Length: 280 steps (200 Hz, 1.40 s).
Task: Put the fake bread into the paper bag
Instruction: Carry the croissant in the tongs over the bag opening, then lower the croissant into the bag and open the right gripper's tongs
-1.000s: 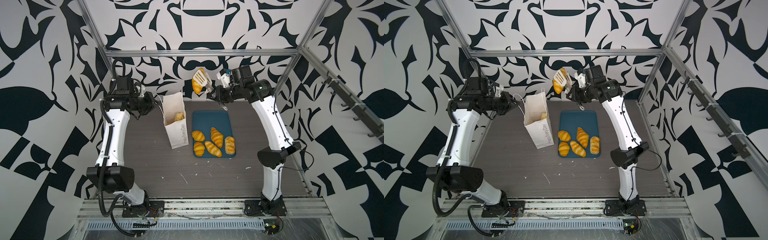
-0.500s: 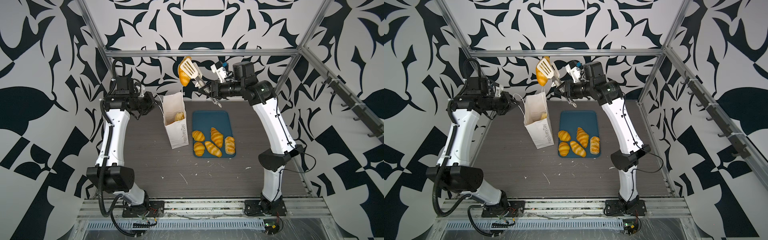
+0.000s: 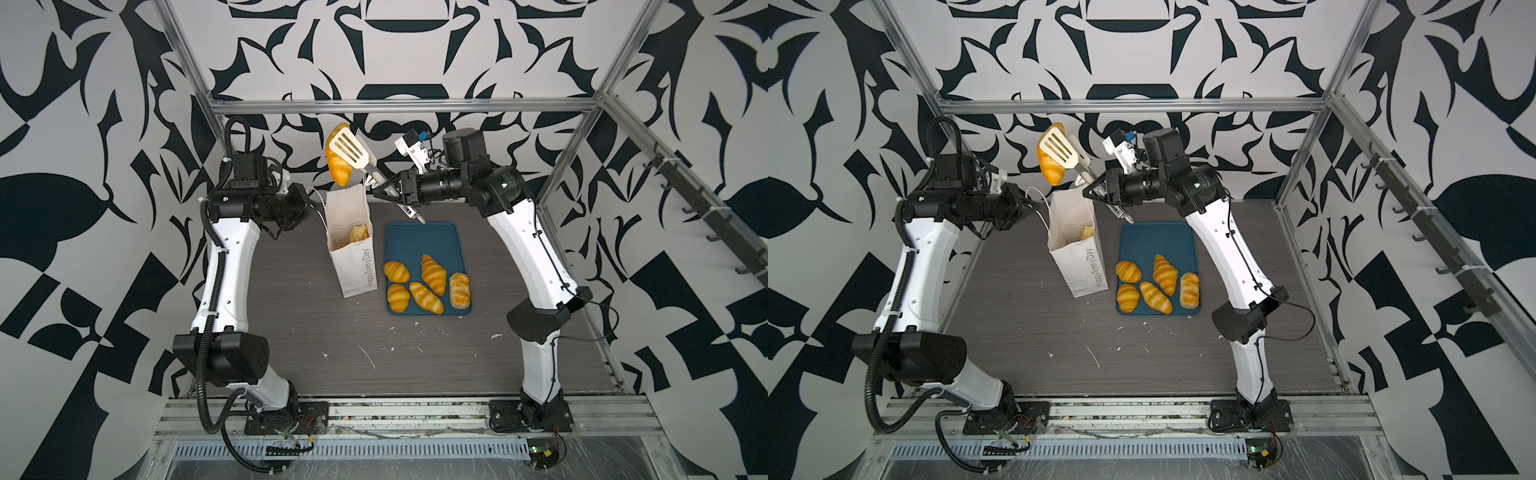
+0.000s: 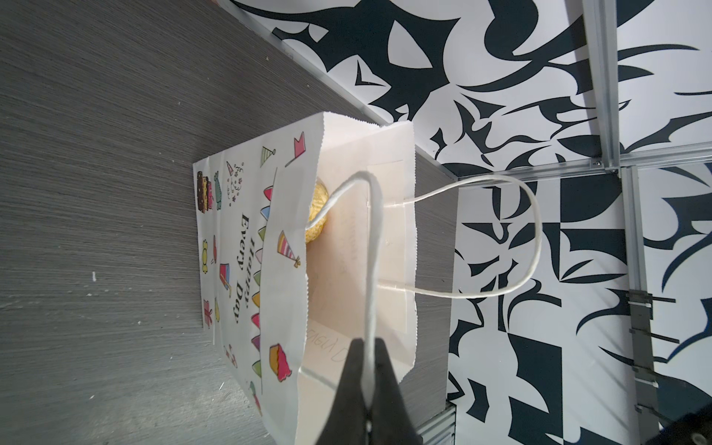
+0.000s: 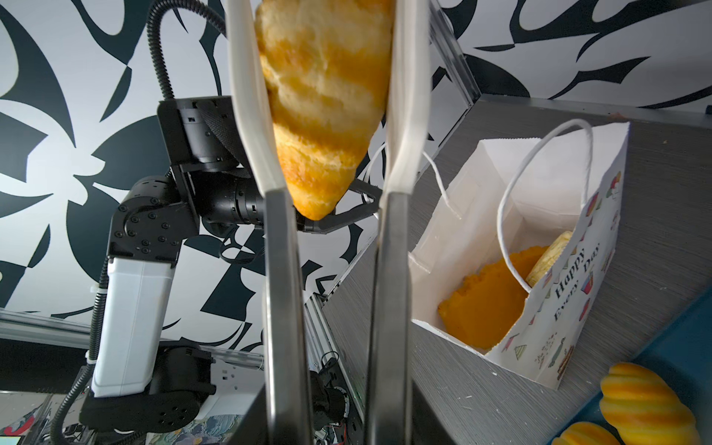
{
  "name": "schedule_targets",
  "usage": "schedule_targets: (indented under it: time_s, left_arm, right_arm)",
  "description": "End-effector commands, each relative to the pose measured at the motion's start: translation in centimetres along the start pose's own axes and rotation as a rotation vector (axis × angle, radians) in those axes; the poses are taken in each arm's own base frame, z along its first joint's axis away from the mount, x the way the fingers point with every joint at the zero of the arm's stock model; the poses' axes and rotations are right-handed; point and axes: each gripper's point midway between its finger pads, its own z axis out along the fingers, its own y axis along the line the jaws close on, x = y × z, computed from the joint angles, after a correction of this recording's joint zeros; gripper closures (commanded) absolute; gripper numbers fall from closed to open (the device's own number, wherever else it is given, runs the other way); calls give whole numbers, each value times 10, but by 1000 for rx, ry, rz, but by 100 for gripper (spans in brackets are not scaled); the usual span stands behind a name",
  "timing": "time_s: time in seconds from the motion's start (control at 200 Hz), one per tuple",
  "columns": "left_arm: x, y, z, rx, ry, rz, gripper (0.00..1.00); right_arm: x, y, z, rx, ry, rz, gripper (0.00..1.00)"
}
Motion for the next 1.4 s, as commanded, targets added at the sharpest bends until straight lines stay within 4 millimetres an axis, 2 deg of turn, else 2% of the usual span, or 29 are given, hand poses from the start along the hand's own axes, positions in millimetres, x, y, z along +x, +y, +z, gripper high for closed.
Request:
schedule_targets:
  time_s: [0.0,0.125,0.21,0.23,0.345,0.84,1.13,1.395]
  left_arm:
    - [-4,-5,-2,11,-9,-2,100]
    - [-5,-5,-1,11,-7,-5,100]
    - [-5,-6,-2,12,-10,-2,100]
    - [-5,-5,-1,11,-9,-3,100]
    - [-5,-5,-1,10,-9,-4,100]
    - [-5,-5,0,9,-7,-4,100]
    - [-5,-5,0,8,-6,-3,100]
    - [-4,-5,0,9,-6,-4,100]
  right_arm:
    - [-6,20,-5,-50,-30,-86,60]
    - [7,3,4,-9,22,-69,61]
    - [12,-1,5,6,37,-75,61]
    - [18,-10,11,19,60,-54,61]
    - [28,-24,16,61,92,-45,61]
    - [57,-69,21,214,181,-24,61]
    - [63,-74,20,237,195,-21,59]
    - [63,-78,19,259,196,-20,53]
